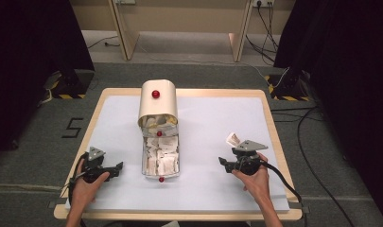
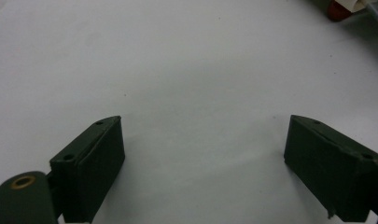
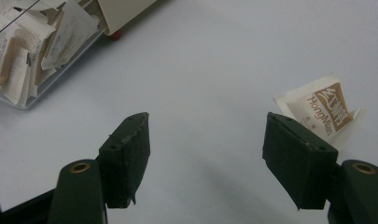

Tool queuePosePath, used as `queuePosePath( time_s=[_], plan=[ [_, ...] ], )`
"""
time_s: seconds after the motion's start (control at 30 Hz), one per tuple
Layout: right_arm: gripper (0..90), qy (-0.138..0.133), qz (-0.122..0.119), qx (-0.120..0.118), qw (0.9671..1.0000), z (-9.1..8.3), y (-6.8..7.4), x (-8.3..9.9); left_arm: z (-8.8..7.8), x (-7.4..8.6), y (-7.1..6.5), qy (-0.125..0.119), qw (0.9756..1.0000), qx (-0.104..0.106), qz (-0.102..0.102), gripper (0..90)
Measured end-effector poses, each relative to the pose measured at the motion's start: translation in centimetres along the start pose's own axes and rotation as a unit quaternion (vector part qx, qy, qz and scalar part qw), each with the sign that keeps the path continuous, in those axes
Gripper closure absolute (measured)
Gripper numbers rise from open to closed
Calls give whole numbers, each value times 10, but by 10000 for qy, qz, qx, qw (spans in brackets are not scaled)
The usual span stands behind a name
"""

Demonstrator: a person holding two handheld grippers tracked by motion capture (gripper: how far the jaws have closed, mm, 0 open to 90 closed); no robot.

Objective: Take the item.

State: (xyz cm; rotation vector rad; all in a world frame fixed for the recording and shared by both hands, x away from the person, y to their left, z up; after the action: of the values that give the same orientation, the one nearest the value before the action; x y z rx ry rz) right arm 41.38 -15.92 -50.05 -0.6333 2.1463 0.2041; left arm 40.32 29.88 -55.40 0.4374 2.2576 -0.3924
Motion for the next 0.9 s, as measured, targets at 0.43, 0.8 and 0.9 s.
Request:
queuePosePath(
  time_s=[0.43, 0.8, 0.9],
  plan=[
    [314, 50, -125, -66, 9999, -5, 11, 10, 0, 0, 0, 0, 10000, -1, 0, 114],
    [295, 125, -331, -20, 9994, -10, 21, 20, 0, 0, 0, 13, 10000, -2, 12, 114],
    [288, 144, -354, -27, 9993, -11, 23, 22, 0, 0, 0, 13, 10000, -2, 12, 114]
  ],
)
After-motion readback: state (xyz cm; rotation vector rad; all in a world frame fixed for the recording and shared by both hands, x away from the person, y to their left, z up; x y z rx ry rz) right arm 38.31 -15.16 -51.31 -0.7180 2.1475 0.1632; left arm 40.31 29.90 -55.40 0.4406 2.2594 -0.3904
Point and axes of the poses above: each handheld gripper's, and its own axes: z roughly forward along the jaws, x roughly out of its underside, y roughly to its left, the point moved 6 cm from there along z, roughly forward along the jaws, and after that the axes turned 10 degrees about x, right-handed, at the moved point
